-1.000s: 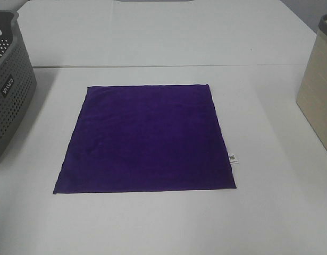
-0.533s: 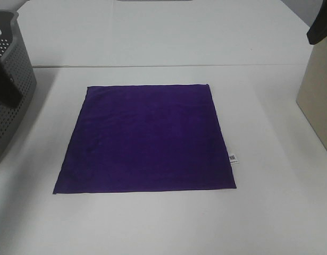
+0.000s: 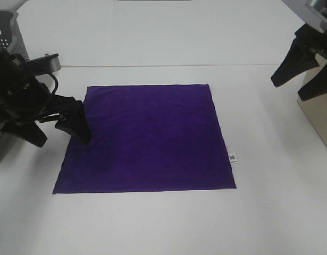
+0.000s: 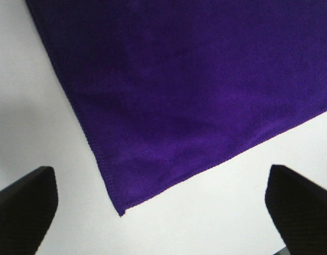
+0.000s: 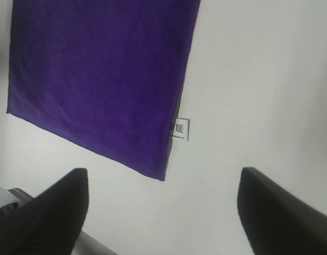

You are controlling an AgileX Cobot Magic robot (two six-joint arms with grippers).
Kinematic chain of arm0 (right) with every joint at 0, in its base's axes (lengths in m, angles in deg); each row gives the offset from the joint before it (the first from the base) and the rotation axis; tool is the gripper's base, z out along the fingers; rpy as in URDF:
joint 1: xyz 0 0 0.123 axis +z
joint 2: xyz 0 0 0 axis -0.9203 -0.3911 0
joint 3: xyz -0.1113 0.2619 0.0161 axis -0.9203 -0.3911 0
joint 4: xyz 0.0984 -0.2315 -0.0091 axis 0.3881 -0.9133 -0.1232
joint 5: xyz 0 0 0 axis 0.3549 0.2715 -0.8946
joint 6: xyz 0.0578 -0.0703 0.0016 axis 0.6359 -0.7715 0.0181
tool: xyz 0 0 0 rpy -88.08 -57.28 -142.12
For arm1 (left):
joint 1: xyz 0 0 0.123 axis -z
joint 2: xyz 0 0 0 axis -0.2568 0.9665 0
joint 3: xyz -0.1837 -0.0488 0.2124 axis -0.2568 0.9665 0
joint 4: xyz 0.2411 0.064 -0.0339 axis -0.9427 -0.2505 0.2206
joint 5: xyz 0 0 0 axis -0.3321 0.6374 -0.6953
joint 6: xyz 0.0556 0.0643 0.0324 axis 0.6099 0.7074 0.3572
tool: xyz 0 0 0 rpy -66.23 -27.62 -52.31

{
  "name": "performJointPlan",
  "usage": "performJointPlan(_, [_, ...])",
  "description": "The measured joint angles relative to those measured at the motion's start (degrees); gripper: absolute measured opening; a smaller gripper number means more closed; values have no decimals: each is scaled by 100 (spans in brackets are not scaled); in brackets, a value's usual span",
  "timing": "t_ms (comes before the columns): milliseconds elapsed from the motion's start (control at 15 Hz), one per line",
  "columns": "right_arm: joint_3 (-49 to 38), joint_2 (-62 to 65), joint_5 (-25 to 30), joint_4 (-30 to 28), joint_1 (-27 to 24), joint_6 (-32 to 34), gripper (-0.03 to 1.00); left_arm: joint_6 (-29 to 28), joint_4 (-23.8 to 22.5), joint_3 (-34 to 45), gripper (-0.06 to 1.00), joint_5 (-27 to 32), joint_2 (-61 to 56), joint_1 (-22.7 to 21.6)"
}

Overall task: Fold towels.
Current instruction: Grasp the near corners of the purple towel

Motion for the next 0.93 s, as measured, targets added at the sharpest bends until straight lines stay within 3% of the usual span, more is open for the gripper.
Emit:
performJointPlan(200, [-407,-6,-413,126,17,-143,75,223,69,235,99,-11,0,-292])
performJointPlan(467, [-728,-298,-877,115,195,-235,75,1054,665,756,99,-183,0,-814])
performJointPlan(733, [-1003,-728,-1008,63,195,-235,75,2080,1713,796,99,-269,246,-871])
performJointPlan(933, [-1324,-802,-1232,172,206,-246,75,2326,1828,796,99,-298,527,-871])
